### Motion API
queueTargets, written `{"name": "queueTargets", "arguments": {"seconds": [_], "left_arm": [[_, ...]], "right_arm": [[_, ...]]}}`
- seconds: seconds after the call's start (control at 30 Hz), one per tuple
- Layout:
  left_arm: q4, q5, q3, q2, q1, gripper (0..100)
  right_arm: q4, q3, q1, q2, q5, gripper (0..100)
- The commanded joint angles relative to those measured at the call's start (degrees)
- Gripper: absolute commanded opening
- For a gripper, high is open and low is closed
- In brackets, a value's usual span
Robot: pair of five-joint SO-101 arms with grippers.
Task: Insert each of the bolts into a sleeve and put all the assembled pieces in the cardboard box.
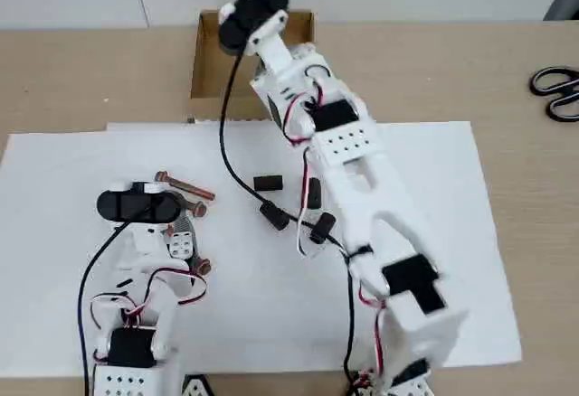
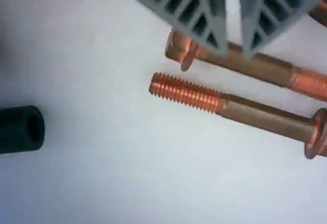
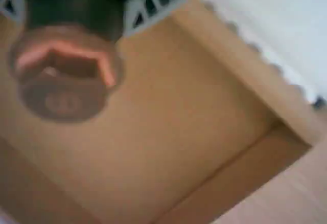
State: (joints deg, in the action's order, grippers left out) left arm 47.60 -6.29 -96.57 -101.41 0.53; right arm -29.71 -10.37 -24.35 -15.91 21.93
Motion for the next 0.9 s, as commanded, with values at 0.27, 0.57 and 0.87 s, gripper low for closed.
{"name": "queueTargets", "arguments": {"seconds": [0.27,0.57,0.87], "left_arm": [[0.2,0.1,0.1,-0.7,0.4,1],[0.3,0.1,0.1,-0.7,0.4,1],[0.3,0.1,0.1,-0.7,0.4,1]], "right_arm": [[1.6,-25.9,0.8,-23.8,15.6,1.0],[-0.9,-29.9,0.9,-28.2,17.2,12.7],[-14.7,-33.6,1.3,-20.4,10.7,12.6]]}}
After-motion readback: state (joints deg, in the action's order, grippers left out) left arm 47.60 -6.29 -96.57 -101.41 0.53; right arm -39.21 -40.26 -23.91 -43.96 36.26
